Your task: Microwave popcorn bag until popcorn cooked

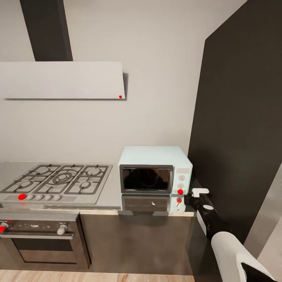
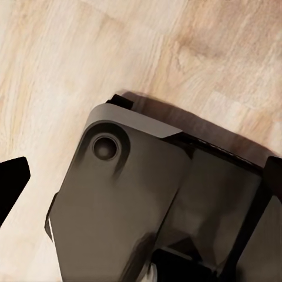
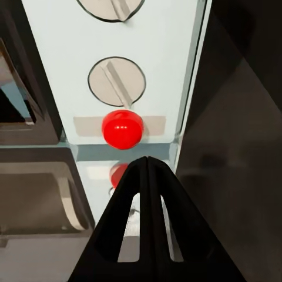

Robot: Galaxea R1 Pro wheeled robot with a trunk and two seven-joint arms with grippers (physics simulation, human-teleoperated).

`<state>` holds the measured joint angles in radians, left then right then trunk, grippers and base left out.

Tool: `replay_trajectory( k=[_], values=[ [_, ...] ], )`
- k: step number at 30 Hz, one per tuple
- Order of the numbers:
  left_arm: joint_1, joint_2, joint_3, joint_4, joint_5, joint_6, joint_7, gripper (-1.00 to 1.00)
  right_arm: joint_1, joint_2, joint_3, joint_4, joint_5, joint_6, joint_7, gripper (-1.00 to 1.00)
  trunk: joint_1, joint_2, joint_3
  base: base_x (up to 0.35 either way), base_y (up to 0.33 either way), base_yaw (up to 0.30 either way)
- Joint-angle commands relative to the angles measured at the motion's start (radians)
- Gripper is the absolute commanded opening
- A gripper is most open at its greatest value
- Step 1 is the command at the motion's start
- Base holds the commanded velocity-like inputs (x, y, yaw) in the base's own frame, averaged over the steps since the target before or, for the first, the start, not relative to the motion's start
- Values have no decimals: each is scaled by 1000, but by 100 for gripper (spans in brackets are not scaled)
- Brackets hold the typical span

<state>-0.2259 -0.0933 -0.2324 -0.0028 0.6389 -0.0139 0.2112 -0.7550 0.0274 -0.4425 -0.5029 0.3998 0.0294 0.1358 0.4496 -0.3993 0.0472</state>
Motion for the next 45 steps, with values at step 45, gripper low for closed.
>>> replay_trajectory(
  k=[45],
  values=[
    [0, 4, -5, 0, 10, -1, 4, 100, -1, -15, -10, 95, 8, -5, 7, -100, 0, -1, 0, 119, 0, 0]
  ],
)
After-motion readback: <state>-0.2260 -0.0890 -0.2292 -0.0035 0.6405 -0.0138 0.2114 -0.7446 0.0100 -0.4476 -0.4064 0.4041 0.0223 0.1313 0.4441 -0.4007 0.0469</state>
